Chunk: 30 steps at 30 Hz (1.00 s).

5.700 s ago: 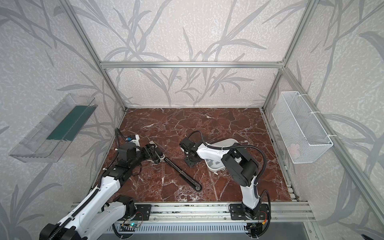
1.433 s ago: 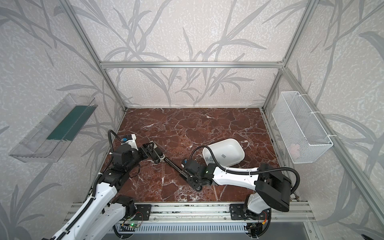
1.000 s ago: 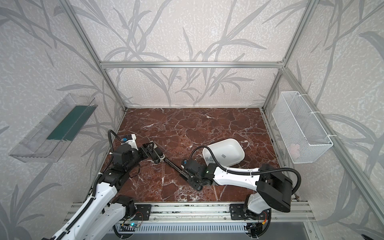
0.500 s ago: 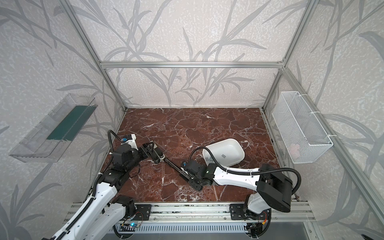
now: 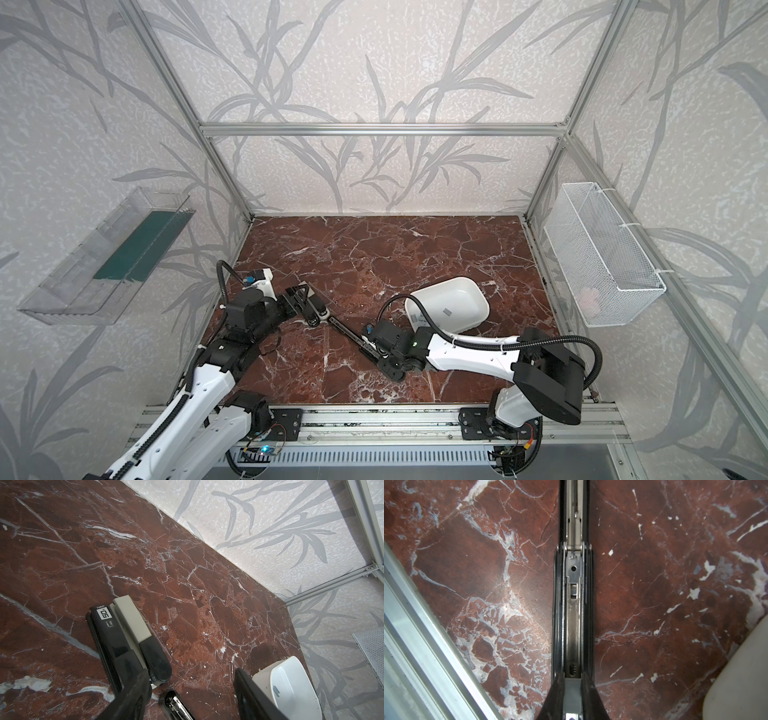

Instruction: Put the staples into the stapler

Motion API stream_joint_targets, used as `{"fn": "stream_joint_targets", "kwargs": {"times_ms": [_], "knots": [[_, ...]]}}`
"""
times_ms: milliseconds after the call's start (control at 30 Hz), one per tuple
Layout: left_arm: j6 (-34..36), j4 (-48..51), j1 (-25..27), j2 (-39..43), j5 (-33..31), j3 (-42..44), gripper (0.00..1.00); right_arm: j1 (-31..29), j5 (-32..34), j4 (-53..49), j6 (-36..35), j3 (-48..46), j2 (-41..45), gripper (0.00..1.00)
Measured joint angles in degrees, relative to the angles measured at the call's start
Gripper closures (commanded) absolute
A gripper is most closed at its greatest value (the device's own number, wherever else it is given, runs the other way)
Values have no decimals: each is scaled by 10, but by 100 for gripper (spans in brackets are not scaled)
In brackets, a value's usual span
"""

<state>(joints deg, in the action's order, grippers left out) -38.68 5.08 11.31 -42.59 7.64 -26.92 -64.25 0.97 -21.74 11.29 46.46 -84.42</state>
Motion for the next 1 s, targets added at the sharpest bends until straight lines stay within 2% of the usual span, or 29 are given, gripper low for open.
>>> {"fn": "stream_joint_targets", "kwargs": {"times_ms": [467,800,1000], "knots": [[-6,-9,6,-4,0,7,33,-4,-5,3,29,-21,22,82],[-9,-9,14,-7,0,8,33,-7,-5,-1,47,-34,35,73],[-9,-12,18,-13,0,8,33,-8,-2,-15,52,-42,40,72]]}}
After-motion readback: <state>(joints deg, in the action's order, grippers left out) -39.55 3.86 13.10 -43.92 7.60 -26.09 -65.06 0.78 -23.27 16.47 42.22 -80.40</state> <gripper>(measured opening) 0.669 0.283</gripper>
